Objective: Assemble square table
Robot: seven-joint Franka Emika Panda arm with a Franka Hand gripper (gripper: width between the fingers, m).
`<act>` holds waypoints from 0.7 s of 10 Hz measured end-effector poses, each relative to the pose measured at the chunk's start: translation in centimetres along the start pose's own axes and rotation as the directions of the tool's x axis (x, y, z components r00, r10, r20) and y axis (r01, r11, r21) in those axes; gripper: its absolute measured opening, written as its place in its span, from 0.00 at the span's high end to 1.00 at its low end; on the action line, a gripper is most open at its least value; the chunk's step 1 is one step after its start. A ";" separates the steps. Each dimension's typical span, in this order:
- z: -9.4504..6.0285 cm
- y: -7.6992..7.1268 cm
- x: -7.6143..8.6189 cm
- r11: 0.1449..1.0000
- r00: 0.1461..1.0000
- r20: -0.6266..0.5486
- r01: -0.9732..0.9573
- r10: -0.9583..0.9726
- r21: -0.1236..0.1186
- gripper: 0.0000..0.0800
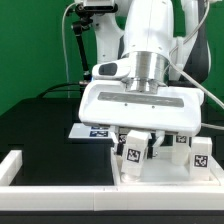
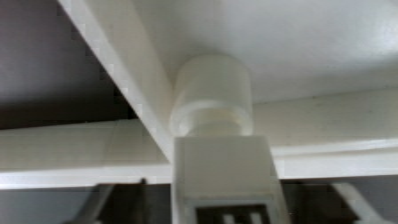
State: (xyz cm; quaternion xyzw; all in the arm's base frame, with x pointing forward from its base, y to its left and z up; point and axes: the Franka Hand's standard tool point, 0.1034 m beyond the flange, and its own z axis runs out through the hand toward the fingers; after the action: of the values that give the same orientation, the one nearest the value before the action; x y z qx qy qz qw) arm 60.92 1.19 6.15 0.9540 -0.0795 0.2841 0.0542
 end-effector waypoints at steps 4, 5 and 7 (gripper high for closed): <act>0.0 0.0 0.0 1.000 1.000 0.000 0.001 -0.001 0.000 0.20; 0.0 0.0 0.0 1.000 1.000 0.000 0.002 -0.002 0.000 0.19; 0.0 0.0 0.0 1.000 1.000 0.000 0.002 -0.002 0.000 0.19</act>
Offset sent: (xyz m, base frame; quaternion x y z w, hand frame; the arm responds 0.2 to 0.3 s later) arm 0.0000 0.0000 0.0000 0.0000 0.0000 0.0000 1.0000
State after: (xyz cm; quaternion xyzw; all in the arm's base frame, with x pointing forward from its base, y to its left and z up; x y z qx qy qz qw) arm 60.92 1.19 6.15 0.9540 -0.0786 0.2840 0.0544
